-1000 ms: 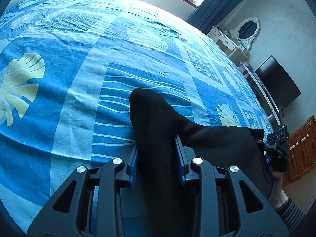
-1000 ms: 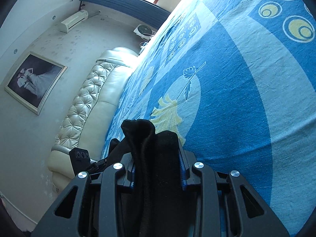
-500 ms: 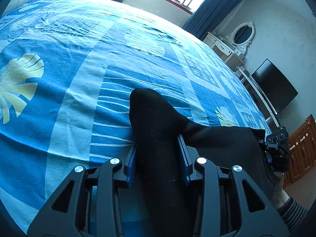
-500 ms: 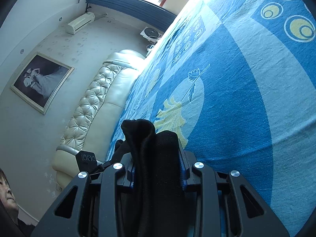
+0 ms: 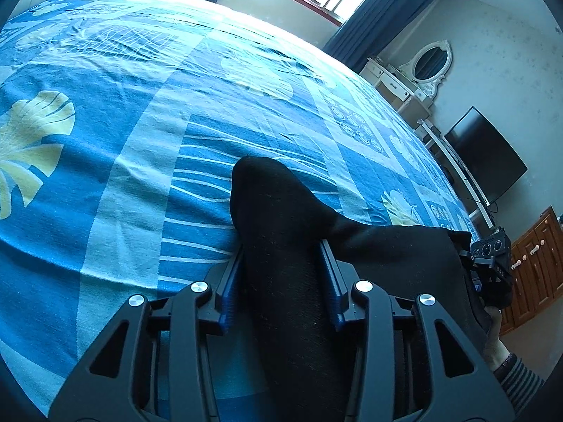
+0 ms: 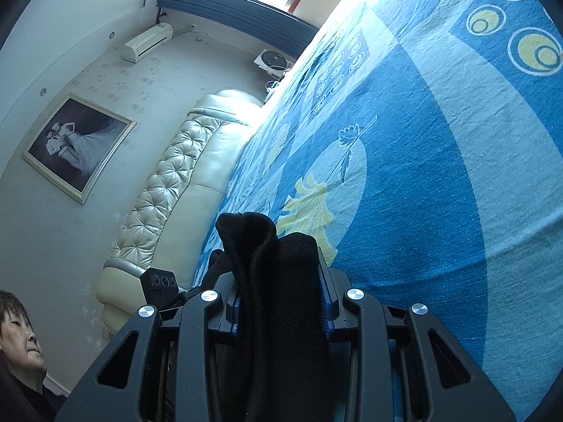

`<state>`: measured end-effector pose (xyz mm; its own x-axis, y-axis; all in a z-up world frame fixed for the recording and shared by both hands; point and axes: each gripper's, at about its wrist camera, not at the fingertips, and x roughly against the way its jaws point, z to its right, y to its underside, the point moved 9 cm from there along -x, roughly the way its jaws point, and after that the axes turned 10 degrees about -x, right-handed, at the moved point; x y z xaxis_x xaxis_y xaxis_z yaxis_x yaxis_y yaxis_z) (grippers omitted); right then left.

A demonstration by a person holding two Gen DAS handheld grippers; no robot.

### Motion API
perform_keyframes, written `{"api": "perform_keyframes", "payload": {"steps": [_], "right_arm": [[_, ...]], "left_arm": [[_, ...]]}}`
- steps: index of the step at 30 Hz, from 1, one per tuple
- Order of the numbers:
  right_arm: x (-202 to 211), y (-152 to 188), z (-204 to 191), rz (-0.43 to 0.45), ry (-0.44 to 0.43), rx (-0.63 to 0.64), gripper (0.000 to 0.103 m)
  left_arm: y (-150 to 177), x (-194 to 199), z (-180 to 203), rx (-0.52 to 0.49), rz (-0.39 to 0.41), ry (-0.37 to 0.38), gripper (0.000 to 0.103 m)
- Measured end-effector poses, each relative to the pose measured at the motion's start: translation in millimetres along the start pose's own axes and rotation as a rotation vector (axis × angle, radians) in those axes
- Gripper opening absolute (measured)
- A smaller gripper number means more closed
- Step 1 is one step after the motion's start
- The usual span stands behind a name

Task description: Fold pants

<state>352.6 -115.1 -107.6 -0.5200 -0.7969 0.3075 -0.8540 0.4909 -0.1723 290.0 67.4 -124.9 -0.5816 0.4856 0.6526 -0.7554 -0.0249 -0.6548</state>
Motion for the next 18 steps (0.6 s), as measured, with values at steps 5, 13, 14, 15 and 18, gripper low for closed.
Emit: {"api": "perform_keyframes", "payload": {"steps": [5, 13, 14, 15, 18], "right_arm": [[1.3, -0.6, 0.0, -0.001, -0.006, 0.004, 0.032], [1.1, -0.4, 0.1, 0.000, -0.005, 0.004, 0.032], [1.2, -0.7, 0.2, 0.000, -0.005, 0.004, 0.032], [1.1, -0.5, 0.2, -0.001, -0.006, 0.004, 0.032], [1.2, -0.5, 0.2, -0.001, -0.008, 0.003, 0.033]], "left_arm": [[0.1, 0.0, 0.0, 0.000, 0.001, -0.001, 0.041], [0.0, 0.1, 0.1, 0.001, 0.002, 0.000, 0.041], [0.1, 0.1, 0.1, 0.001, 0.002, 0.001, 0.041], [0.0, 0.1, 0.2, 0.002, 0.002, 0.001, 0.041], [0.2, 0.0, 0.2, 0.003, 0.002, 0.002, 0.041]]}}
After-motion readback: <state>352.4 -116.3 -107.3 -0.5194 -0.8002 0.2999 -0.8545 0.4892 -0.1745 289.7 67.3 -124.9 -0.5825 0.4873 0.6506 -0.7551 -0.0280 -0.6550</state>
